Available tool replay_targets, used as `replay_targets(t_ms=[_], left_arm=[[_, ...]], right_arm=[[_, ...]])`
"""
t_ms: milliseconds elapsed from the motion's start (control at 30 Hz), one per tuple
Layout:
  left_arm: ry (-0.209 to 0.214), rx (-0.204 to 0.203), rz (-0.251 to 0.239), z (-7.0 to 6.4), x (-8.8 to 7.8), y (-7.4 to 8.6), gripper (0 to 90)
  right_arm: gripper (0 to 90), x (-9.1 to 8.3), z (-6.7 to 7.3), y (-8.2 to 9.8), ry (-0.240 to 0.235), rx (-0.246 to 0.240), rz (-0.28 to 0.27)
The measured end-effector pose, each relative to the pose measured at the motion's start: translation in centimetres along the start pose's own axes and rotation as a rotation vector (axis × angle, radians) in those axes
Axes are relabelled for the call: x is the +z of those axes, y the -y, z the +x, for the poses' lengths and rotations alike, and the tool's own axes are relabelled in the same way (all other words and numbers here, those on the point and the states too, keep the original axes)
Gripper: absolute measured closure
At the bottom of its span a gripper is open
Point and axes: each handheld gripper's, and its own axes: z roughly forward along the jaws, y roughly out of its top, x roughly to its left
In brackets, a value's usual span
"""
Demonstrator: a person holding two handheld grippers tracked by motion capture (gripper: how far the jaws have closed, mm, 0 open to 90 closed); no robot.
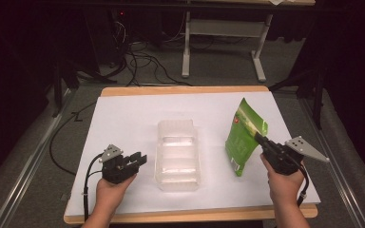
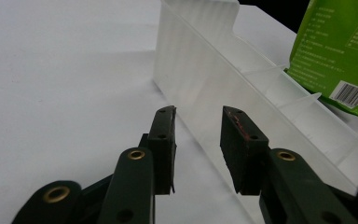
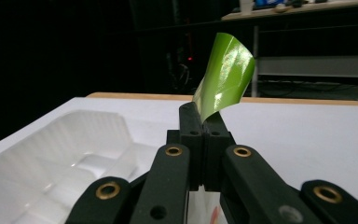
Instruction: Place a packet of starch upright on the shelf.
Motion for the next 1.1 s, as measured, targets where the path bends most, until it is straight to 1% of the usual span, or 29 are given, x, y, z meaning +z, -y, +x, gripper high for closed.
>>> replay_targets(t_ms=[100,167,233,300,333,367,533,633,667,700,800,867,933,967,1000,1033,1100], left_arm=[[-0.001,0.0,-0.001,0.0,0.1,0.0,66.1],[-0.002,0.002,0.001,0.0,0.0,0.0,66.1],[0.0,0.003,0.001,0.0,0.0,0.0,66.0],[0.0,0.002,0.002,-0.1,0.0,0.0,66.0],[0.0,0.002,0.002,-0.1,0.0,0.0,66.0],[0.001,0.003,0.003,-0.1,0.0,0.0,65.9],[0.002,0.001,0.002,-0.1,0.0,0.0,65.9],[0.002,0.004,0.002,-0.1,0.0,0.0,65.9],[0.002,0.004,0.002,-0.1,0.0,0.0,65.8],[0.002,0.004,0.001,-0.1,0.0,0.0,65.9],[0.003,0.004,0.001,-0.1,0.0,0.0,65.8],[0.003,0.004,0.001,-0.1,0.0,0.0,65.7],[0.003,0.006,0.002,-0.1,0.0,0.0,65.6],[0.001,0.007,0.002,-0.1,0.0,0.0,65.5],[0.001,0.007,0.002,-0.1,0.0,0.0,65.5],[0.001,0.009,0.001,-0.1,0.0,0.0,65.5],[0.0,0.012,0.001,-0.2,0.0,0.1,65.5]], right_arm=[[90.0,-0.4,-1.0,0.1,0.02,0.023,-0.006],[90.0,-0.5,-1.4,0.2,0.02,0.03,-0.007],[89.9,-0.5,-1.4,0.2,0.013,0.029,-0.008],[88.9,-0.3,-1.3,0.3,-0.006,0.032,-0.008],[88.9,-0.3,-1.3,0.3,-0.006,0.032,-0.008],[86.1,-0.1,-1.2,0.4,-0.032,0.035,-0.009],[85.0,0.3,-0.6,0.6,-0.044,0.008,0.01],[80.6,0.8,-0.1,1.0,-0.054,-0.002,0.04],[80.6,0.8,-0.1,1.0,-0.054,-0.002,0.04],[78.6,1.1,0.1,1.3,-0.058,-0.009,0.063],[76.8,1.5,0.3,1.6,-0.058,-0.008,0.085],[75.7,2.0,0.4,2.0,-0.053,-0.021,0.114],[75.9,2.2,0.3,2.2,-0.052,-0.025,0.12],[79.8,2.4,0.1,2.4,-0.049,-0.018,0.134],[79.8,2.4,0.1,2.4,-0.049,-0.018,0.134],[83.6,2.5,-0.3,2.4,-0.049,-0.016,0.134],[85.4,2.5,-0.6,2.4,-0.053,-0.01,0.138]])
